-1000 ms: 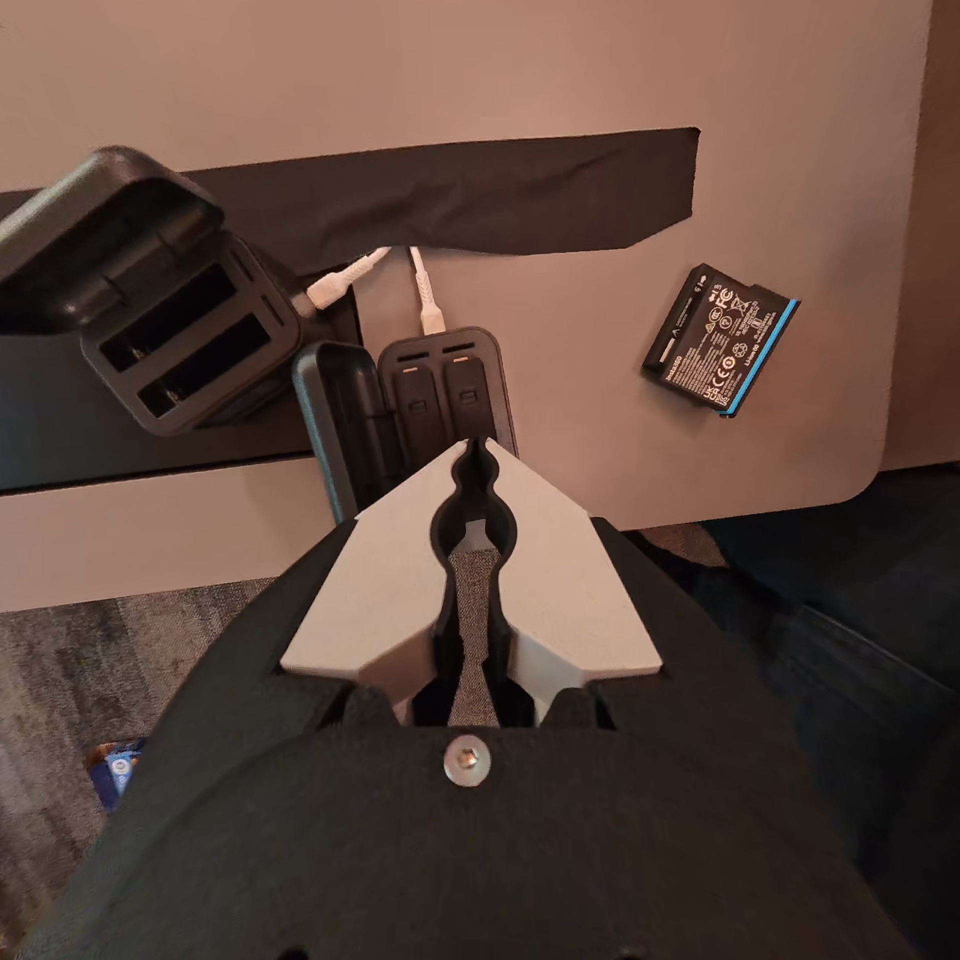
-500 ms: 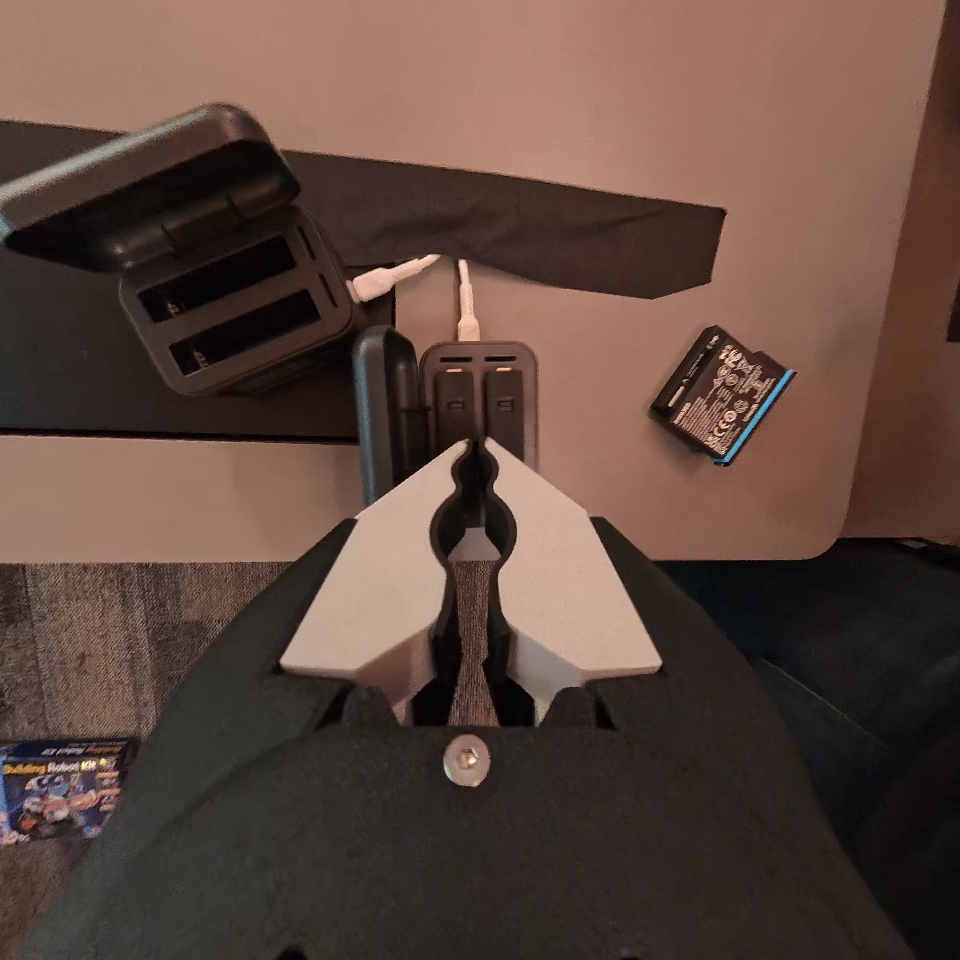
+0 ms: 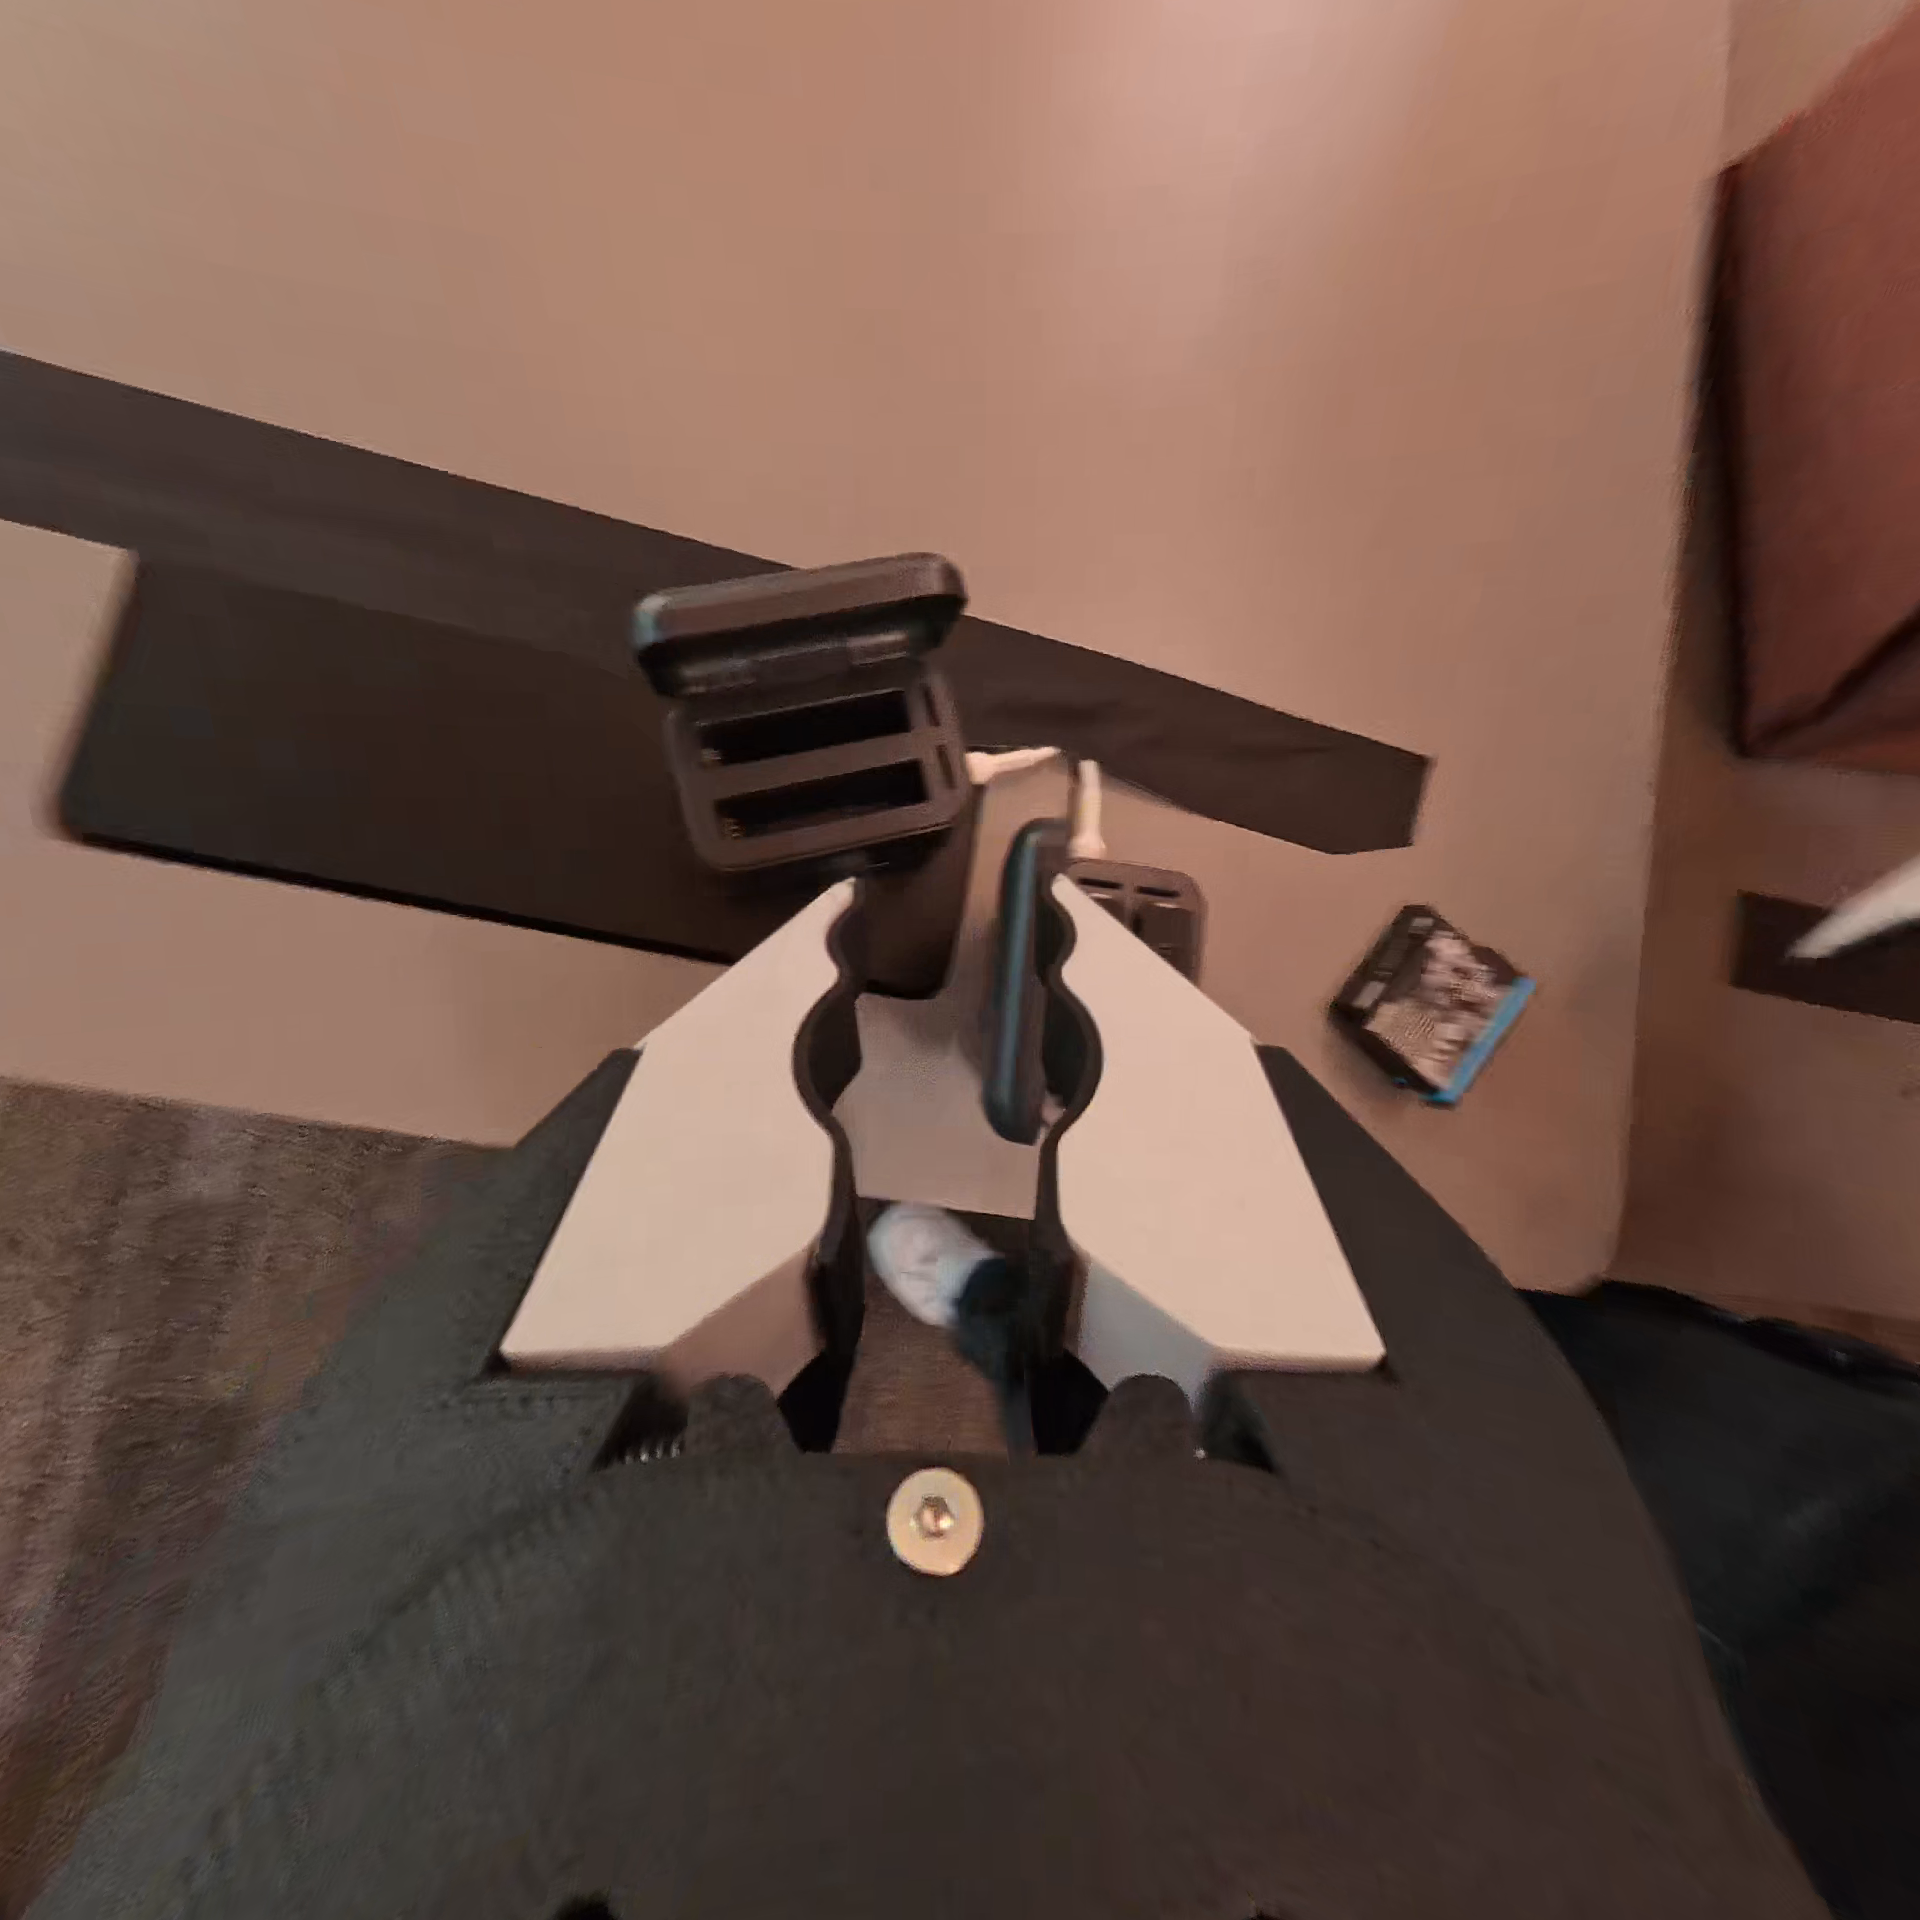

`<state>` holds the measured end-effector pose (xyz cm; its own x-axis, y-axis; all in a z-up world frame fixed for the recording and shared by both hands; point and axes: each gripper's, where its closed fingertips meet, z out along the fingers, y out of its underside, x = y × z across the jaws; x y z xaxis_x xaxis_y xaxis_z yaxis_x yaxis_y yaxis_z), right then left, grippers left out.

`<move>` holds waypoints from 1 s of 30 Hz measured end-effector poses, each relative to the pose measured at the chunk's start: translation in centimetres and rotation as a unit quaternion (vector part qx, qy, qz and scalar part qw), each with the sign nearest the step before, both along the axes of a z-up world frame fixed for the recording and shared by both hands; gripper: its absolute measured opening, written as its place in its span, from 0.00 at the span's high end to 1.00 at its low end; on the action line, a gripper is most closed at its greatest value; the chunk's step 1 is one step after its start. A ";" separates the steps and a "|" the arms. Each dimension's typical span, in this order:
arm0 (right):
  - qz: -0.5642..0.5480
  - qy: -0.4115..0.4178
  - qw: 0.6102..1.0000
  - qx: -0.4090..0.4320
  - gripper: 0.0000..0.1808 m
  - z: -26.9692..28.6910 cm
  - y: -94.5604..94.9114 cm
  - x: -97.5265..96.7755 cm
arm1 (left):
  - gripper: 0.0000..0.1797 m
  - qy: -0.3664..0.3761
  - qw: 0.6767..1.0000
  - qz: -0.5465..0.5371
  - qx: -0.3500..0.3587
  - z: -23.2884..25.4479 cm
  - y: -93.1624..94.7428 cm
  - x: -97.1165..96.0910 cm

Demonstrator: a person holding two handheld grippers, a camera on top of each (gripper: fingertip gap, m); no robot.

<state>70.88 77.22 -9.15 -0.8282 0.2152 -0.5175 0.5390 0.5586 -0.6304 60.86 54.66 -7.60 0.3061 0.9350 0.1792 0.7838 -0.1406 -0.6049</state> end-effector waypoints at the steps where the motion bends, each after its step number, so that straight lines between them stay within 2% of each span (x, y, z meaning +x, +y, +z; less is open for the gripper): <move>1: 0.001 0.001 1.000 0.000 0.79 0.1 0.0 0.1 | 0.84 -0.016 0.999 -0.011 0.042 -0.3 0.2 -0.1; 4: 0.005 0.005 1.000 0.001 0.79 0.0 -0.1 0.3 | 0.82 -0.068 0.980 -0.049 0.182 -0.4 1.9 0.2; 6: 0.006 0.005 1.000 0.002 0.79 0.1 -0.2 0.4 | 0.84 -0.093 0.970 -0.051 0.220 -1.0 2.0 0.5; 10: -0.001 0.004 1.000 0.001 0.79 0.0 0.1 0.7 | 0.92 -0.100 0.971 -0.055 0.210 -2.1 2.0 1.1; 24: -0.009 0.002 1.000 0.000 0.79 -0.4 0.5 0.8 | 0.88 -0.080 0.988 -0.072 0.113 -2.8 4.2 2.6; 25: -0.009 0.002 1.000 0.000 0.78 -0.4 0.6 0.9 | 0.92 -0.083 0.987 -0.075 0.116 -3.0 4.9 3.0; 27: -0.006 0.000 1.000 0.003 0.78 -0.6 0.8 1.1 | 0.91 -0.097 0.986 -0.084 0.110 -3.8 5.8 3.8; 28: -0.006 -0.001 1.000 0.003 0.78 -0.7 0.8 1.2 | 0.92 -0.093 0.987 -0.085 0.098 -4.1 6.0 4.0; 30: -0.005 0.000 1.000 0.004 0.78 -0.6 1.0 1.4 | 0.87 -0.048 0.994 -0.062 0.076 -3.7 5.5 3.0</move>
<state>72.29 78.22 -9.78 -0.8265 0.2278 -0.5148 0.5440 0.5587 -0.6261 63.91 60.18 -11.28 0.3921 0.8513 0.3485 0.8210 -0.1530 -0.5501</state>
